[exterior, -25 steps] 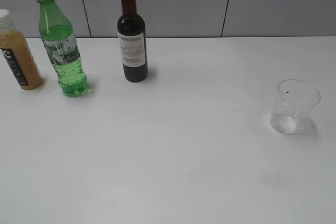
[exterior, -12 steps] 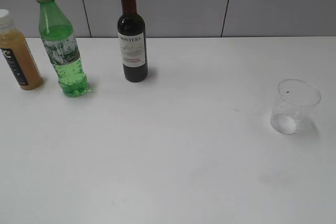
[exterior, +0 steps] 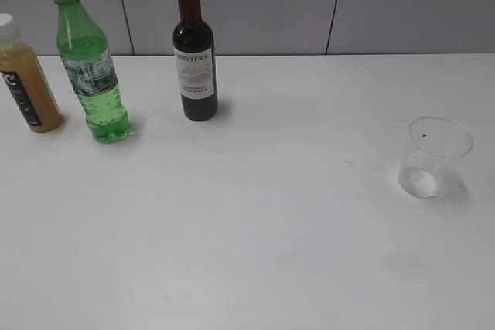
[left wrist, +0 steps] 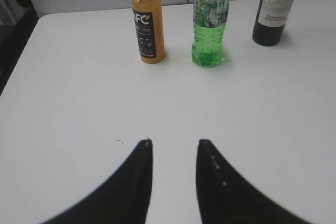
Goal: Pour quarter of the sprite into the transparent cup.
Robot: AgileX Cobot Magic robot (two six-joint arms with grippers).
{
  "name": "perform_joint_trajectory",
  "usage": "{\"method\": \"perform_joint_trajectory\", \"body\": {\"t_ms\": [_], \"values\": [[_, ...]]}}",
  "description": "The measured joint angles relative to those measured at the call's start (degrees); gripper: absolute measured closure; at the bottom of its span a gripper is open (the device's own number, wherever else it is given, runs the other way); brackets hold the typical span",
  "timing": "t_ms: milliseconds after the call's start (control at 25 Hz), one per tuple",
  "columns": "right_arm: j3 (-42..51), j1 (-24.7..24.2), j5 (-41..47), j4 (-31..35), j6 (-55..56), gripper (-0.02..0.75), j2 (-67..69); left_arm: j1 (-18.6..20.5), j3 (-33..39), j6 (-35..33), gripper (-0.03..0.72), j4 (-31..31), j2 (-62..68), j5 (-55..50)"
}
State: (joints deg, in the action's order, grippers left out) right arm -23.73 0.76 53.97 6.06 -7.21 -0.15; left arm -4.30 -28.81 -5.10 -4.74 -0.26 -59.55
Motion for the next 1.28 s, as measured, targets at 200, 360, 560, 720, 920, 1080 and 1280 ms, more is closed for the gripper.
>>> {"method": "perform_joint_trajectory", "body": {"t_ms": [200,360,560,720,920,1080,1280], "values": [[-0.18,0.0,-0.12,1.27,0.0,0.055,0.0,0.0,0.0,0.0,0.459,0.0,0.0,0.0],[-1.02,0.0,-2.77,1.47,0.0,0.048,0.0,0.0,0.0,0.02,0.46,0.0,0.0,0.0],[-1.26,0.0,-10.43,1.65,0.0,0.058,1.74,0.0,0.0,0.02,0.46,0.0,0.0,0.0],[-1.27,0.0,-17.7,1.67,0.0,0.07,6.51,0.0,0.0,0.02,0.46,0.0,0.0,0.0],[-1.27,0.0,-28.02,1.72,-0.32,0.074,14.15,0.0,0.0,0.02,0.46,0.0,0.0,0.0],[-1.27,0.0,-34.78,2.63,-2.22,0.078,20.42,0.0,0.0,0.02,0.46,0.0,0.0,0.0],[-1.27,0.0,-41.76,2.93,-2.54,0.079,27.3,0.0,0.0,0.02,0.46,0.0,0.0,0.0]]}}
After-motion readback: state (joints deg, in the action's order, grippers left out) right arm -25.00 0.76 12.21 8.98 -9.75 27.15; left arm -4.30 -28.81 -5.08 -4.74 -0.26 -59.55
